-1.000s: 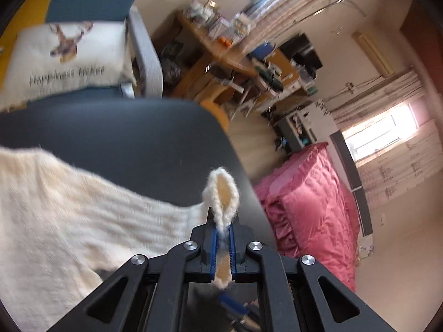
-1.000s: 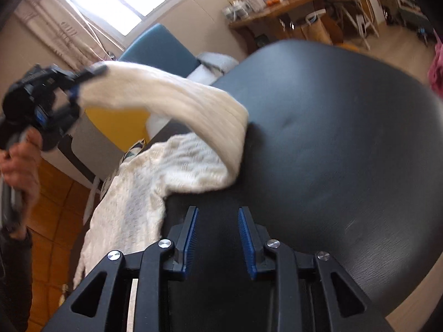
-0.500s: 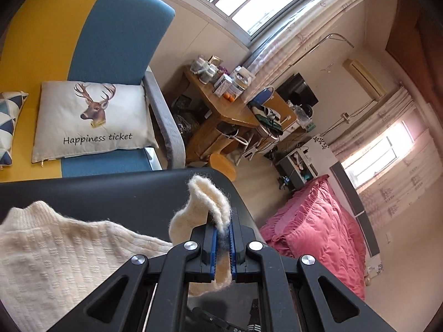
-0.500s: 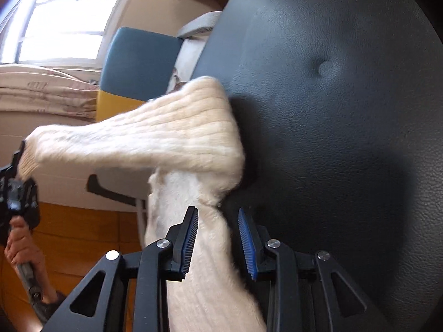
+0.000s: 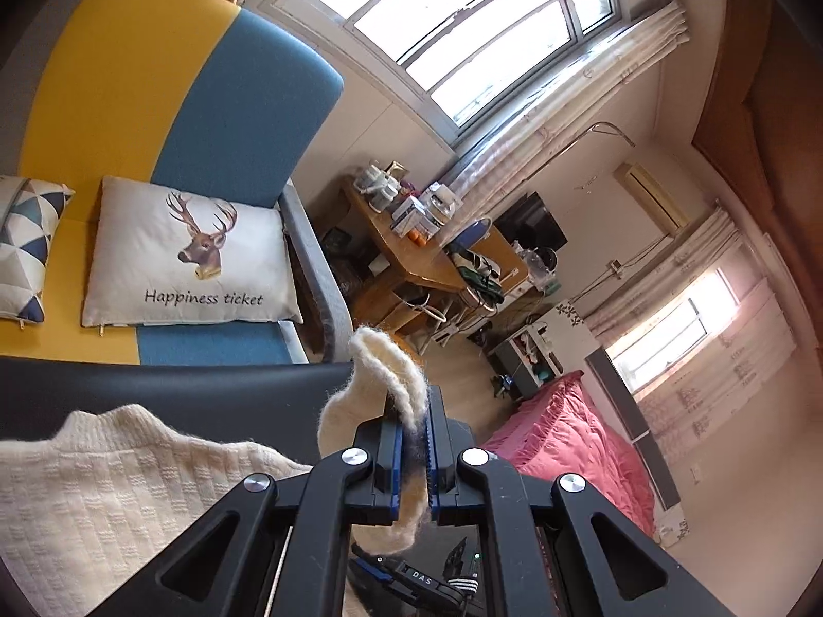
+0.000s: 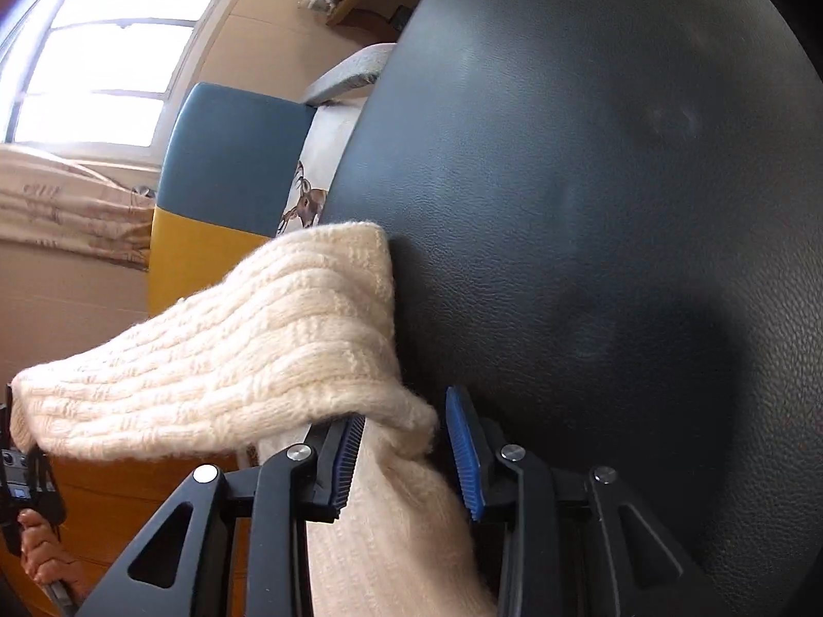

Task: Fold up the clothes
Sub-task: 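Lay the sleeve onto the sweater body with the left tool while the right tool releases its cuff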

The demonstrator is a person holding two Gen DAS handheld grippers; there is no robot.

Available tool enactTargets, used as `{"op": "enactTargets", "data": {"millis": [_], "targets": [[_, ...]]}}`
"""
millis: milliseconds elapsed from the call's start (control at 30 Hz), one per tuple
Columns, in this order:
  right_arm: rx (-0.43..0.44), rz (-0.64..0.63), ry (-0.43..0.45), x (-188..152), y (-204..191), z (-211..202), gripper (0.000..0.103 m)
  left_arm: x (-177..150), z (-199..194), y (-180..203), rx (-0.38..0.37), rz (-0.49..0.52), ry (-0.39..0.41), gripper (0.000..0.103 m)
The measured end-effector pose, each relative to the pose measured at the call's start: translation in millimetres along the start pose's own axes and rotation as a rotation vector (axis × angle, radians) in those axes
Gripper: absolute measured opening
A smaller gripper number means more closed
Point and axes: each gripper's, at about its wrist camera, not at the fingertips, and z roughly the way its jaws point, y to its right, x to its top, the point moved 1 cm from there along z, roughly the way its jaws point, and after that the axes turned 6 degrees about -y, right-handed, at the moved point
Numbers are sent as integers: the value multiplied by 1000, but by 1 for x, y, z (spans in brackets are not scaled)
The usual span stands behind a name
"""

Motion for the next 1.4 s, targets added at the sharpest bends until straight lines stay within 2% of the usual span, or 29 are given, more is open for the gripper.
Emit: {"op": "enactTargets", "data": {"millis": [133,267,433,500,600,733,800,967,1067,1100,1200,1267,1300,1333,1400], "targets": [[-93,-95,35,1,-11,-4,33,-11,-23,-16,17,8,5,7],[-118,-143,23,2,-14,0,33,-33,-45,-52,52,-27,9,7],[-136,-177,-14,-1,-18,12,33,-64,-67,-116,104,-149,14,7],[-180,-229,-9,-6,-24,13,33,-78,-72,-144,132,-207,14,7],[-277,-333,14,-12,-37,16,33,-100,-73,-185,181,-292,-6,7],[-464,-522,110,-28,-57,13,33,-129,-60,-231,286,-368,-61,7],[-487,-570,135,-30,-61,8,33,-143,-53,-252,331,-405,-85,7],[-505,-579,55,-30,-49,9,33,-167,-40,-276,423,-425,-138,7],[-404,-524,10,-26,-40,-13,33,-169,-40,-277,430,-424,-143,7],[-336,-473,-3,-23,-34,-22,33,-169,-41,-277,432,-422,-146,7],[-85,-275,-47,-10,-16,-46,33,-168,-41,-272,445,-398,-158,7],[160,-88,-115,-4,1,-44,38,-166,-41,-270,440,-400,-160,7],[256,11,-154,-3,8,-37,45,-166,-42,-271,435,-406,-159,7],[307,90,-177,-2,14,-29,49,-166,-43,-272,431,-416,-156,7],[333,166,-178,-4,20,-16,50,-164,-43,-274,419,-436,-154,7]]}}
